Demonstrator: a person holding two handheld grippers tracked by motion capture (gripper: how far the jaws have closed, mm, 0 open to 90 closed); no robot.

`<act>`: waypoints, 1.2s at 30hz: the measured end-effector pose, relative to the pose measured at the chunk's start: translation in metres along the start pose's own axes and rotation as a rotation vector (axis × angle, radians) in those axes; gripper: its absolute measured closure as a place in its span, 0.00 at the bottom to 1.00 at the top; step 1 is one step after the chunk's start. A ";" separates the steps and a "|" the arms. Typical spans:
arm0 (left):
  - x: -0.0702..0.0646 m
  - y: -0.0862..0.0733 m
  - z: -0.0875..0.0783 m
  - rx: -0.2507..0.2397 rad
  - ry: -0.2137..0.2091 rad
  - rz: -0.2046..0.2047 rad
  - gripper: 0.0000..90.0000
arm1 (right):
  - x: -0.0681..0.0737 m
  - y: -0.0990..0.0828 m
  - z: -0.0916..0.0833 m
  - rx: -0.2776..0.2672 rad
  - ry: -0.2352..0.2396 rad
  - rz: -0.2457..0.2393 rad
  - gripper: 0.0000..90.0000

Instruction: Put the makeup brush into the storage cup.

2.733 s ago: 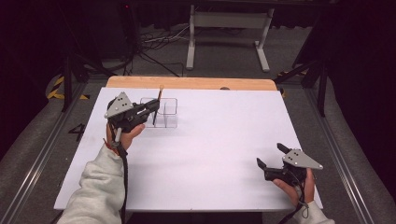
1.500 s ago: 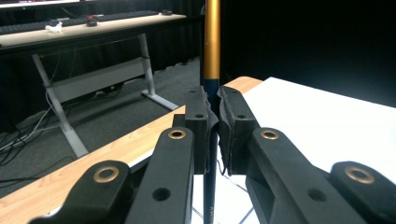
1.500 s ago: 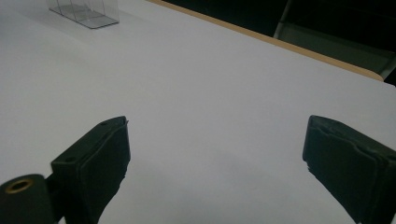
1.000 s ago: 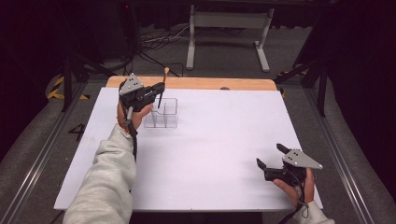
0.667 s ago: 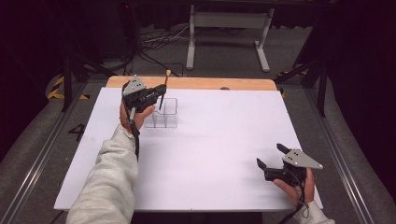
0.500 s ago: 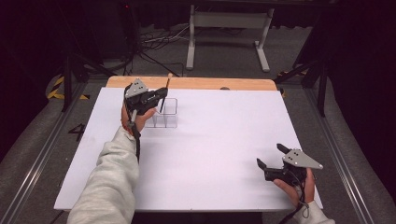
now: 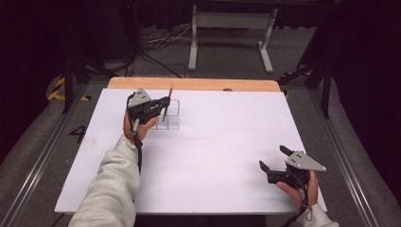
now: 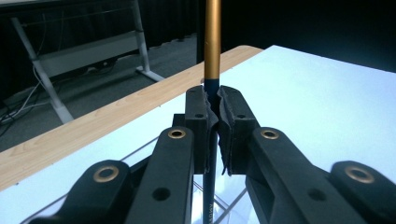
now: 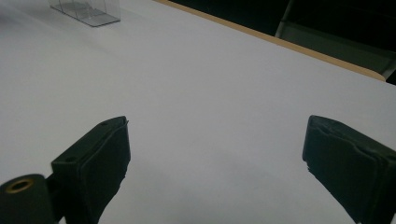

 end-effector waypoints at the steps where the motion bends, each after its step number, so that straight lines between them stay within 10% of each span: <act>1: 0.000 0.000 -0.001 -0.003 0.002 0.000 0.92 | 0.000 0.000 0.000 0.001 -0.001 0.000 0.09; 36: 0.005 -0.007 -0.010 0.014 0.015 0.001 0.86 | 0.001 0.000 0.000 0.003 0.003 -0.001 0.09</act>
Point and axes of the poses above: each handheld gripper's, and its own axes: z roughly forward along the jaws, y roughly out of its top, x roughly to its left, the point moved 6 cm from there along z, roughly forward along the jaws, and after that the axes turned 1 degree about -z, right-handed, at the moved point
